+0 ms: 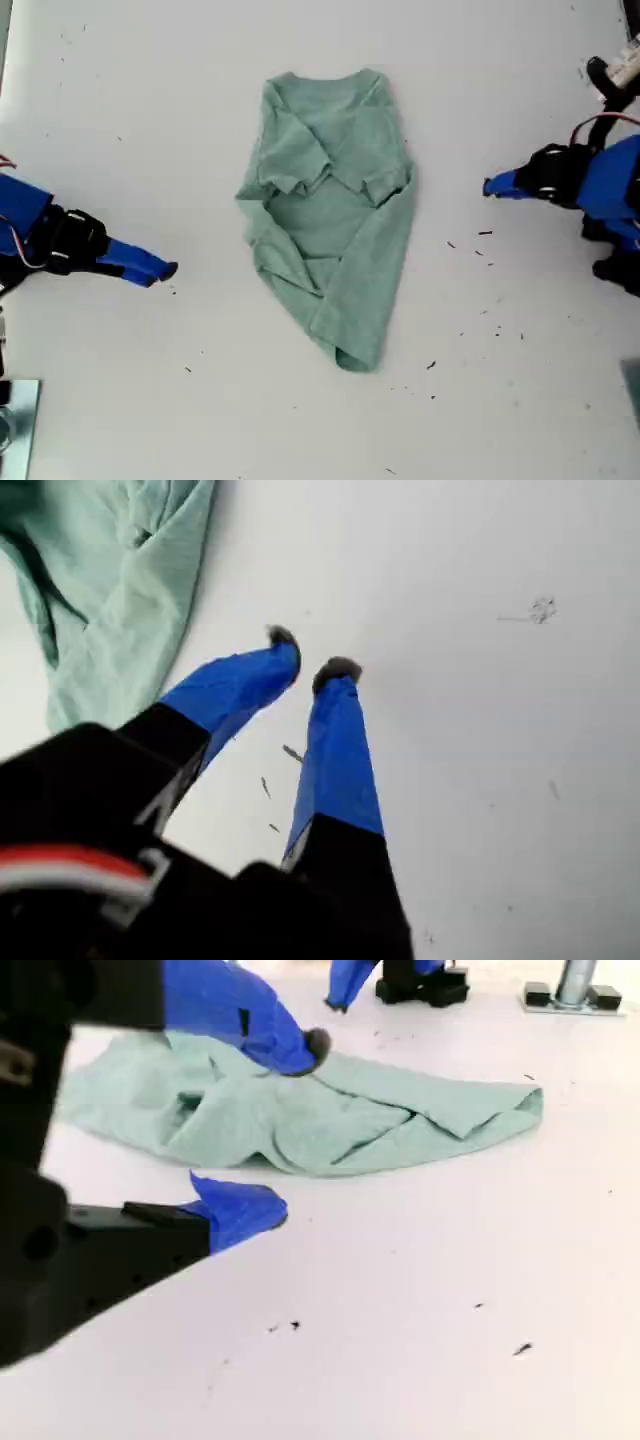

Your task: Fold t shirt

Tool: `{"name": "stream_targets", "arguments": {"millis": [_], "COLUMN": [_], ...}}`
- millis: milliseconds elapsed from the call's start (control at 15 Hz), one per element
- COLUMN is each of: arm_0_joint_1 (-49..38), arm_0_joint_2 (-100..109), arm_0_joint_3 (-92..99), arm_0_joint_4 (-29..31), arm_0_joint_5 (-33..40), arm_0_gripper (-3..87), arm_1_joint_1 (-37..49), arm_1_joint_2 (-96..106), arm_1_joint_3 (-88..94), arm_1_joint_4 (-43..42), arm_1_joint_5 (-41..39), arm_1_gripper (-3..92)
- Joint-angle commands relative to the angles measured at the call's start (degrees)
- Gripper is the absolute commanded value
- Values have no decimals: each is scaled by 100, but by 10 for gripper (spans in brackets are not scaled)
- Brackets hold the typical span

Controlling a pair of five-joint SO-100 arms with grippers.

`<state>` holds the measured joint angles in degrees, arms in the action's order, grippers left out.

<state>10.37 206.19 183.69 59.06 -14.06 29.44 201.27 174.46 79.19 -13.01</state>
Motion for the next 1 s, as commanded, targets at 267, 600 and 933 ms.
{"name": "stream_targets", "arguments": {"millis": [267,600,933], "arm_0_joint_1": [-404,439,571], "arm_0_joint_2": [-765,-7339,-10134], "arm_0_joint_3": [-1099,-7945,-11285], "arm_0_joint_4": [-1037,1116,1942], "arm_0_joint_5": [-193,-1160,264], "arm_0_gripper": [-2,-2,203], "arm_1_joint_1": [-2074,-3366,-3709], "arm_1_joint_2": [-879,-6363,-8596], "arm_1_joint_3": [-1494,-6970,-9712], "arm_1_joint_4": [-729,396,1248], "arm_1_joint_5": [281,721,492], "arm_1_gripper": [25,1,307]}}
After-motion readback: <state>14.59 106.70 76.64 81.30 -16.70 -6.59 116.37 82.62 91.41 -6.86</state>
